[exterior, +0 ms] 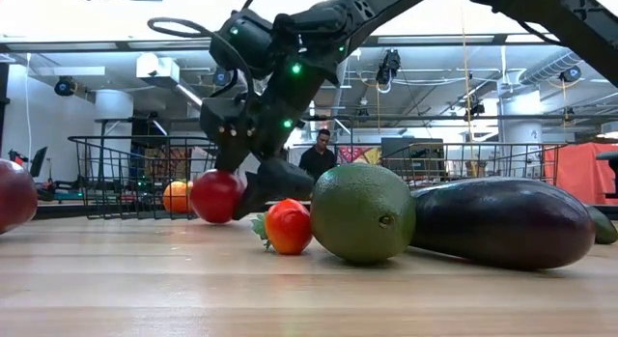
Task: Sort produce into baskets
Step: Put the top red tomato into the left wire basket
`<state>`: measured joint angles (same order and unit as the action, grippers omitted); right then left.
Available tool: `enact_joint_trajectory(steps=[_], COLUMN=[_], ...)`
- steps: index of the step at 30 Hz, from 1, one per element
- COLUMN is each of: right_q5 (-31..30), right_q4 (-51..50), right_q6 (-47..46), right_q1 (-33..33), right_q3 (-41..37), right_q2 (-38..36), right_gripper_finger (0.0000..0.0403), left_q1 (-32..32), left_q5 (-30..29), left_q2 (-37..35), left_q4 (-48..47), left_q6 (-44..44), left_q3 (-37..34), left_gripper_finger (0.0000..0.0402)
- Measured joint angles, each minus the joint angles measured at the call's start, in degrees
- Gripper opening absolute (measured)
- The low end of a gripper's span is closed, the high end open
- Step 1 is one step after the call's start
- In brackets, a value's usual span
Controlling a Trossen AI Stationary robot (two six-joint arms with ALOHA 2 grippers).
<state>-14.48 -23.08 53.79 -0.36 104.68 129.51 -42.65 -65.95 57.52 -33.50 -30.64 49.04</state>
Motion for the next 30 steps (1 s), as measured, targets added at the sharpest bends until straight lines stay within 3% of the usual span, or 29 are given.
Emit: enact_joint_trajectory(steps=[12, 18, 22, 25, 30], right_q5=[2.5, 3.0, 8.9, 13.0, 13.4], right_q4=[-0.9, -7.6, -12.4, -10.7, -0.4], right_q6=[-6.1, -17.4, -26.7, -30.7, -33.4], right_q1=[0.0, -0.6, -1.8, -2.3, -1.1], right_q3=[0.0, 0.0, -0.8, -3.7, -12.7], right_q2=[-0.8, -5.9, -10.1, -13.8, -20.3], right_gripper_finger=[0.0306, 0.0305, 0.0306, 0.0306, 0.0305], left_q1=[0.0, 0.0, 0.0, 0.0, 0.0], left_q5=[0.0, 0.6, 0.6, 0.6, 0.6], left_q2=[0.1, 0.2, 0.2, 0.2, 0.2], left_q4=[0.0, 0.0, 0.0, -0.1, -0.1], left_q6=[0.1, 0.0, -0.4, -1.0, -2.5], left_q3=[0.0, 0.0, -0.2, -0.9, -2.6], left_gripper_finger=[0.0333, 0.0333, 0.0333, 0.0333, 0.0333])
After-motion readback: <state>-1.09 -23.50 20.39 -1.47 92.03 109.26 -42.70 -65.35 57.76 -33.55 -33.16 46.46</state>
